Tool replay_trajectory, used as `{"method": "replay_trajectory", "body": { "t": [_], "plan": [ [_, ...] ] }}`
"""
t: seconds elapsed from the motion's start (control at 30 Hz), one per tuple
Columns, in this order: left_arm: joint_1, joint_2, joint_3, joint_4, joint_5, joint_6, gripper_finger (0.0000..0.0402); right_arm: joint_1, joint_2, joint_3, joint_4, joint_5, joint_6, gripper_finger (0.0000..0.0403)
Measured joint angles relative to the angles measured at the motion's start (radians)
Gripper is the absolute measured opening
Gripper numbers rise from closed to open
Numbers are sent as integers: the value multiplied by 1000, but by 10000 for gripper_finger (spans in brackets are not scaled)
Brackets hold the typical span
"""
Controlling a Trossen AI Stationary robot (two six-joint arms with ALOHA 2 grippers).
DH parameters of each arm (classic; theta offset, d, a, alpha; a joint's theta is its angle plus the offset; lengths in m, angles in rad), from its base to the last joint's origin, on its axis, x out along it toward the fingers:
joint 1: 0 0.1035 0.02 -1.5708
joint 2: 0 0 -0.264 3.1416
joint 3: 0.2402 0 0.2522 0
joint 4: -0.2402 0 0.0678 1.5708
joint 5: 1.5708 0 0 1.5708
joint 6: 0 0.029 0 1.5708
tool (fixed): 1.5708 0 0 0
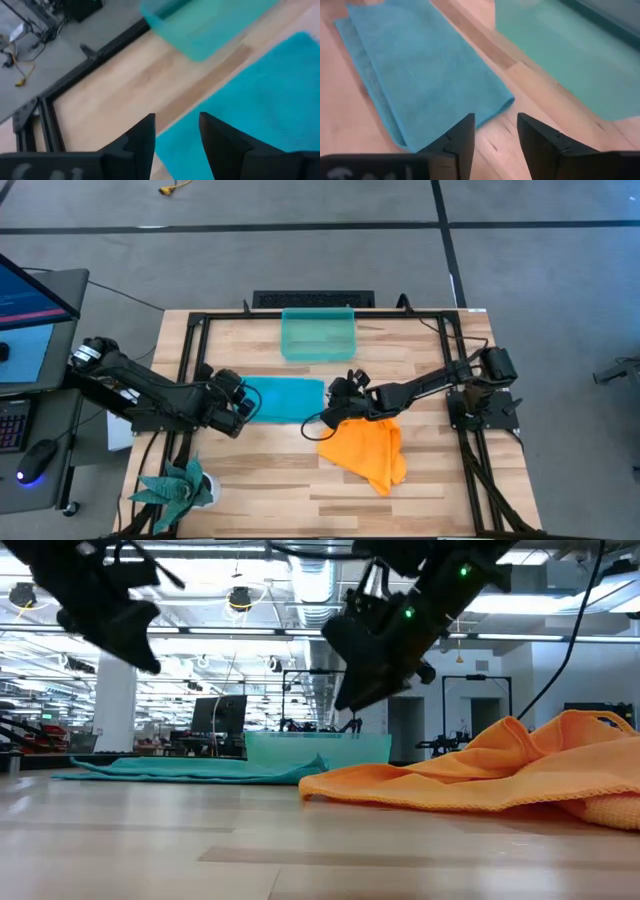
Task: Roll microfiber towels into tight, uniform cylinder then place into a basket
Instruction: Fold the blue microfiber cloth
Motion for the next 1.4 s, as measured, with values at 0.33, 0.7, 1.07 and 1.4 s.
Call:
{"method": "replay_trajectory", "body": {
  "t": [0.33, 0.7, 1.07, 1.4],
  "plan": [
    [3, 41, -101, 475, -11, 208, 144, 77, -191, -1, -240, 23, -21, 156],
    [177, 192, -126, 1085, 159, 569, 143, 215, -313, 0, -478, 102, 32, 144],
    [304, 447, -79, 1357, 362, 711, 143, 242, -317, 4, -526, 187, -53, 137],
    [304, 632, 63, 1248, 525, 766, 143, 164, -363, 4, -604, 183, 42, 133]
  ]
}}
